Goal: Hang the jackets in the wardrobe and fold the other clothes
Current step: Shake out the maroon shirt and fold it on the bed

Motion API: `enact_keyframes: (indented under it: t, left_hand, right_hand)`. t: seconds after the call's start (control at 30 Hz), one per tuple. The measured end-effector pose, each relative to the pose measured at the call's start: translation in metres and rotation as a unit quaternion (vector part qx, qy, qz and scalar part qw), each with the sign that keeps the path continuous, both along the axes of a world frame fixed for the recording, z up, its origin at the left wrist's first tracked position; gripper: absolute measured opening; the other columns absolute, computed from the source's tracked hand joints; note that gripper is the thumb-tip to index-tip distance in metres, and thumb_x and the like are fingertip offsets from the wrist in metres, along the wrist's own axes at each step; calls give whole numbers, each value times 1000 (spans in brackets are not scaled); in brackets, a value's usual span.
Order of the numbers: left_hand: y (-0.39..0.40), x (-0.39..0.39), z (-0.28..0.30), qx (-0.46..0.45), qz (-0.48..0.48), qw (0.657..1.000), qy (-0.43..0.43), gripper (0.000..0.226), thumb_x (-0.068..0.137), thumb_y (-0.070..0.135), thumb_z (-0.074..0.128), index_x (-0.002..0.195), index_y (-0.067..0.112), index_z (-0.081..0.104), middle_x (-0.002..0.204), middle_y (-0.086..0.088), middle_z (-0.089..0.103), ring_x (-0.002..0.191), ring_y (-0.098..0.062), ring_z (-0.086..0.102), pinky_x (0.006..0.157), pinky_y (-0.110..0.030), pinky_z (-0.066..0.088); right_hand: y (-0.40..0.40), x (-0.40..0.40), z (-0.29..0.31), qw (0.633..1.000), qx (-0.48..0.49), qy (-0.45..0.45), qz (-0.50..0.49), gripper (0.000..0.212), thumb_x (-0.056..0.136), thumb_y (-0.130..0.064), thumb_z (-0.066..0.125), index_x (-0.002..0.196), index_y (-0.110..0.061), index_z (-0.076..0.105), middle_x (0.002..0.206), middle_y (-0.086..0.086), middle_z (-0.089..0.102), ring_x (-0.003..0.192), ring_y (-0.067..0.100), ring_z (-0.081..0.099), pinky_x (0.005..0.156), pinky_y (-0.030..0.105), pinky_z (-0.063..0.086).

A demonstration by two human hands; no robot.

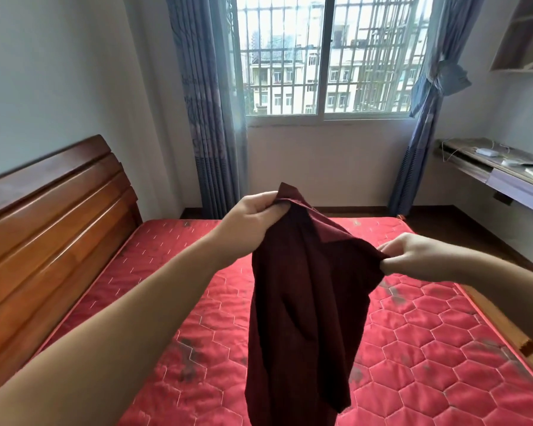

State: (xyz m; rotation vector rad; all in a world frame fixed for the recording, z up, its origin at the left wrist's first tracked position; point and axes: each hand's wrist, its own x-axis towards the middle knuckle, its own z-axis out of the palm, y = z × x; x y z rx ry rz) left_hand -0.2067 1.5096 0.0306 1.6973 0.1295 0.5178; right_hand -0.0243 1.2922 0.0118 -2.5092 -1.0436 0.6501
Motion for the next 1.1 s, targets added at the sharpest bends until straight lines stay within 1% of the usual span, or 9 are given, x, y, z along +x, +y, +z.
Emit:
enact_keyframes:
  t: [0.17,0.3,0.37,0.5,0.7,0.77,0.93,1.0,1.1]
  left_hand:
    - [17,-4,-10,-27,-18,999,9,24,99,11,50,102,16,74,97,0,73,91,-10,68,79,-19,52]
    - [26,-6,-12,-159,-25,987,-10,27,97,16,51,95,21,78,101,-4,74,93,-14,70,75,-23,55]
    - [28,-8,-14,-215,-11,976,-10,27,96,17,52,94,20,79,101,-5,75,91,-15,71,71,-25,57]
    - [22,-9,-21,-256,17,967,12,24,96,16,53,96,18,76,100,-5,75,87,-15,72,68,-27,59]
    - [25,-10,-21,-292,78,953,16,22,100,17,48,100,13,70,89,-5,75,77,-16,71,68,-29,60]
    - [27,-11,-22,-303,86,949,15,23,100,17,46,101,12,69,86,-5,74,75,-16,71,67,-29,60]
    - [23,-9,-22,-329,67,942,3,24,100,15,46,99,11,70,89,-6,75,76,-15,72,64,-28,59]
    - [20,-8,-19,-332,48,942,-7,29,99,15,47,90,13,75,87,-6,75,75,-15,72,62,-26,58]
    - [16,-5,-16,-310,28,950,-2,35,99,16,48,82,15,79,90,-6,75,77,-15,73,62,-26,57]
  right_hand:
    - [0,11,12,986,105,-126,13,20,78,-15,60,58,-17,64,56,-1,54,54,17,48,56,36,43]
    - [-3,7,8,978,206,10,17,22,67,-30,64,81,-16,73,71,18,63,65,21,52,64,41,43]
    - [-2,2,-4,966,227,-123,20,18,69,-23,71,87,-21,75,77,5,70,71,15,65,73,41,54]
    - [10,-14,-14,848,396,-353,7,19,69,10,67,77,-7,70,76,3,64,67,22,61,67,40,54]
    - [26,-37,2,890,454,8,27,19,74,8,54,71,-10,56,85,5,61,77,14,55,73,28,45]
    - [27,-42,4,895,443,-22,44,24,72,12,55,70,-11,49,77,-1,60,71,16,52,67,23,44]
    - [24,-41,-7,872,394,-284,56,27,70,8,60,85,-16,61,68,3,63,62,27,59,65,34,47]
    - [25,-41,-17,877,391,-279,33,24,72,7,61,81,-14,66,69,0,66,66,19,63,69,31,50]
    - [32,-40,-20,849,512,-93,-92,29,77,11,54,71,-16,64,69,-4,63,65,5,57,68,18,46]
